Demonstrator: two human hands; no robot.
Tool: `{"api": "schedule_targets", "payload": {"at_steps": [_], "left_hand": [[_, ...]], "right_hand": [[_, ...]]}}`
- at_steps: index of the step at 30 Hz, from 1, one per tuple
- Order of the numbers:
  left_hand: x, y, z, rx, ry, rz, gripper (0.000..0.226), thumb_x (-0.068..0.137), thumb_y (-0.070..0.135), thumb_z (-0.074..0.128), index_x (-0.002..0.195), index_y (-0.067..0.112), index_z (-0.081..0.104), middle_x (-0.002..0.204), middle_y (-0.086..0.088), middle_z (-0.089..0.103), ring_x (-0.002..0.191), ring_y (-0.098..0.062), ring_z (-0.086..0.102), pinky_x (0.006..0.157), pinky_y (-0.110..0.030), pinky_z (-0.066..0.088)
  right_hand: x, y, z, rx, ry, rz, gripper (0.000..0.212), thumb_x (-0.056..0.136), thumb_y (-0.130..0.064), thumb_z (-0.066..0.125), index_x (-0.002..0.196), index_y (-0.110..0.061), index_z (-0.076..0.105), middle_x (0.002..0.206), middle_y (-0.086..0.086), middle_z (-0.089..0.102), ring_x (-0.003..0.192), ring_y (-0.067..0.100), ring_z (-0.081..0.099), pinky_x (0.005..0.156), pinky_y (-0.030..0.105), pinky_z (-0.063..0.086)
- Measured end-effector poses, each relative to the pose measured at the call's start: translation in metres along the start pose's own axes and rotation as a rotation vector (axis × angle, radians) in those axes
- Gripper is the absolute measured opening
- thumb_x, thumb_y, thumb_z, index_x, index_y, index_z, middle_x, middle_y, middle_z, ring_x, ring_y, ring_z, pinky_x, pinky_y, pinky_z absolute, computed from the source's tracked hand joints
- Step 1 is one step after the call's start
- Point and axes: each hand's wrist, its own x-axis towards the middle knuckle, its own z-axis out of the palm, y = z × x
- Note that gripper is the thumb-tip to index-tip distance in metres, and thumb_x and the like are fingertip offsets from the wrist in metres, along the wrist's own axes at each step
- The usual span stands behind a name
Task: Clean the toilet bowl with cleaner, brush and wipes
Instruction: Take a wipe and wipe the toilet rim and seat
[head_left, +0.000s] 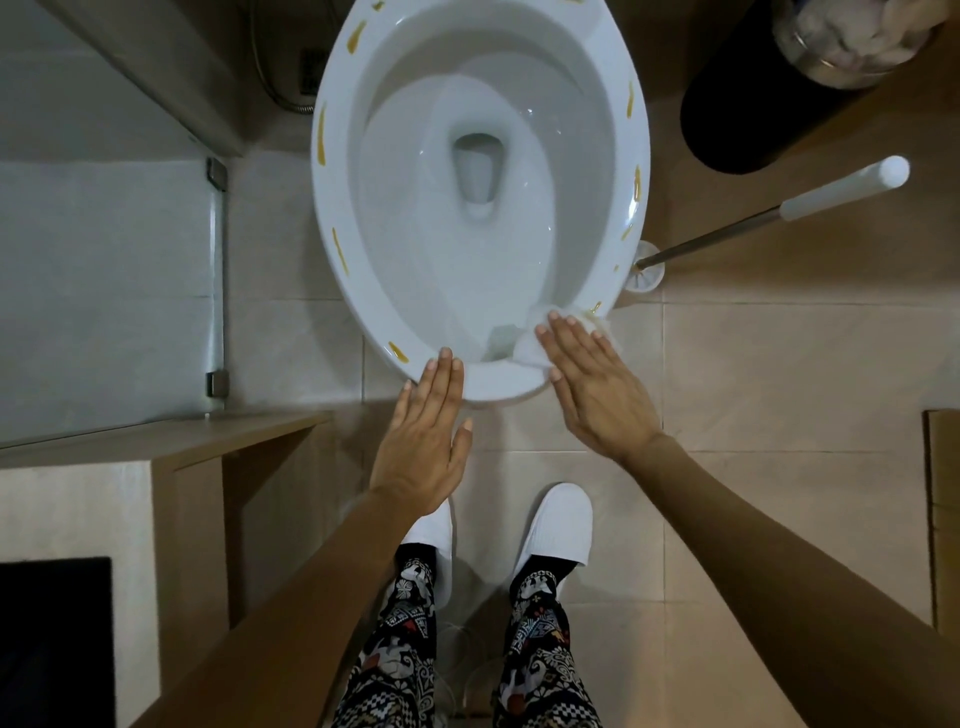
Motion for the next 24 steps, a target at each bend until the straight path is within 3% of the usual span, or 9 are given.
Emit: {"api": "schedule_targets", "payload": {"at_steps": [9, 15, 20, 24], "left_hand": [[0.000, 0.001, 0.001, 0.024, -0.015, -0.011, 0.066, 0.094, 0.038, 0.019, 0.152, 0.014, -0.004, 0.159, 0.000, -0.008, 0.146, -0.012, -0.009, 0.118, -0.037, 0.001], [0.018, 0.005, -0.001, 0.045, 0.012, 0.085, 0.061, 0.097, 0.035, 0.021, 0.152, 0.014, 0.004, 0.159, 0.001, 0.001, 0.146, -0.012, 0.001, 0.118, -0.034, 0.004], [0.048, 0.019, -0.002, 0.038, 0.021, 0.078, 0.057, 0.098, 0.039, 0.008, 0.151, 0.019, -0.003, 0.159, 0.004, -0.005, 0.146, -0.010, -0.005, 0.118, -0.032, -0.003], [0.062, 0.024, 0.000, 0.117, 0.011, 0.063, 0.058, 0.096, 0.040, 0.000, 0.149, 0.018, -0.009, 0.159, 0.002, -0.008, 0.146, -0.012, -0.008, 0.117, -0.035, -0.006]], "right_hand": [[0.006, -0.008, 0.002, 0.098, 0.022, 0.155, 0.056, 0.101, -0.035, 0.014, 0.153, -0.013, 0.016, 0.160, 0.002, 0.012, 0.148, 0.014, 0.006, 0.121, 0.031, 0.005], [0.011, 0.007, -0.004, 0.057, 0.017, 0.118, 0.054, 0.101, -0.034, 0.014, 0.153, -0.017, 0.013, 0.160, -0.001, 0.011, 0.147, 0.009, 0.003, 0.120, 0.033, 0.004], [0.039, 0.031, -0.017, 0.084, 0.045, 0.207, 0.055, 0.102, -0.034, 0.014, 0.154, -0.015, 0.010, 0.161, 0.001, 0.006, 0.148, 0.014, 0.001, 0.120, 0.031, -0.001], [0.038, 0.009, -0.009, 0.180, 0.129, 0.323, 0.056, 0.101, -0.031, 0.017, 0.153, -0.010, 0.012, 0.161, 0.006, 0.007, 0.149, 0.019, 0.002, 0.120, 0.033, 0.001]]}}
